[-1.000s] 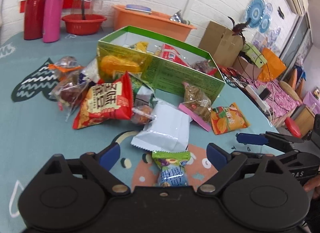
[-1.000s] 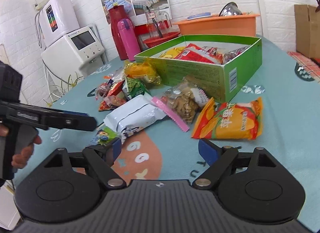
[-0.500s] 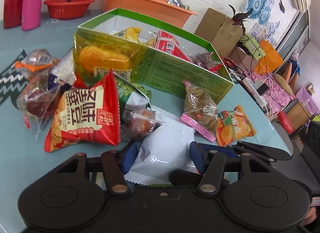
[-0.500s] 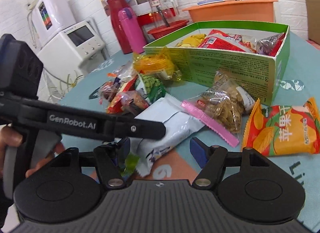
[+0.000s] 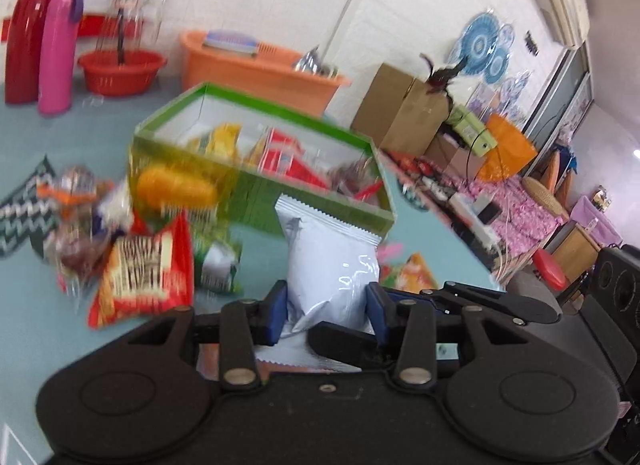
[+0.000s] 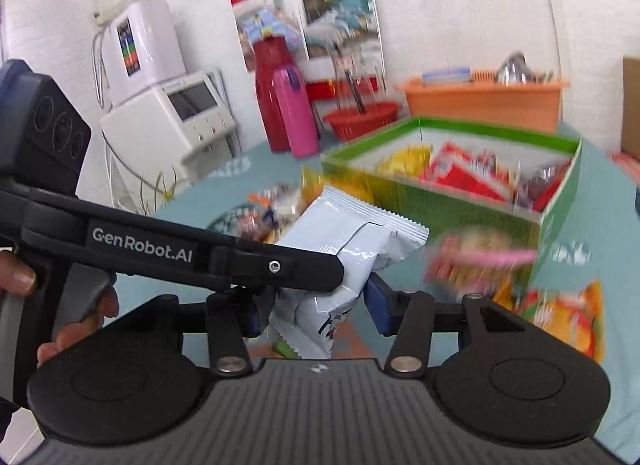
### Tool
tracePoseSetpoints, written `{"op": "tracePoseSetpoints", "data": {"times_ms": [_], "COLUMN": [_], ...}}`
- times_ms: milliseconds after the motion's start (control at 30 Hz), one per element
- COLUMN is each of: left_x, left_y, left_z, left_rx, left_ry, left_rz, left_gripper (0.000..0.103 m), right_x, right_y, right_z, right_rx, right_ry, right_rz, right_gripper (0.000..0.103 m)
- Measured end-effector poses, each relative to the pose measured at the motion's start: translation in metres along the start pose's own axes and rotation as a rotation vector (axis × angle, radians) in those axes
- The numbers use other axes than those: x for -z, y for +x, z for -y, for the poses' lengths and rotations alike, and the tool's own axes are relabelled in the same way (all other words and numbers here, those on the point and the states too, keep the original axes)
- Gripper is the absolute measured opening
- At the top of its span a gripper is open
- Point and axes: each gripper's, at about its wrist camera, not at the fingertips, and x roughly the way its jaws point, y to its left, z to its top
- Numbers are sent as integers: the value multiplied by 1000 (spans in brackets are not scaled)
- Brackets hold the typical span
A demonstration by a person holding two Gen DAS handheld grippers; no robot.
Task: Organize snacks
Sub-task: 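Lower the white packet into the green box and release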
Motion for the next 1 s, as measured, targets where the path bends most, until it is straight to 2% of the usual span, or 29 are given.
{"op": "tracePoseSetpoints", "data": {"times_ms": [167,300,600,733,767,800,833,900,1000], "left_x": [-37,-65,-115,-127,-128,-128,-128,-124,-119], "left_y": [6,28,85,107,112,116,119,117,108], "left_z": [3,-8,-45,-60,-63,-66,-66,-67,-67], "left_rx": [7,20,16,2,-7,-25,-52,-115,-132], "left_ry": [23,27,-4,-6,-4,1,9,15,34], "left_rz": [67,100,74,63,59,60,64,95,107], "left_gripper": [65,65,66,67,72,93,103,103,103], "right_x": [-34,-56,-89,-97,-97,-97,-96,-93,-87], "right_y": [8,27,84,109,116,122,128,135,127], "right_z": [10,27,65,77,78,78,78,80,84], "right_rx": [10,25,57,79,95,125,168,225,192], "right_ry": [-35,-34,-2,-21,-36,-55,-77,-106,-96], "right_rz": [78,114,64,43,35,27,14,-18,-10], "right_gripper": [82,81,79,80,81,86,91,93,102]}}
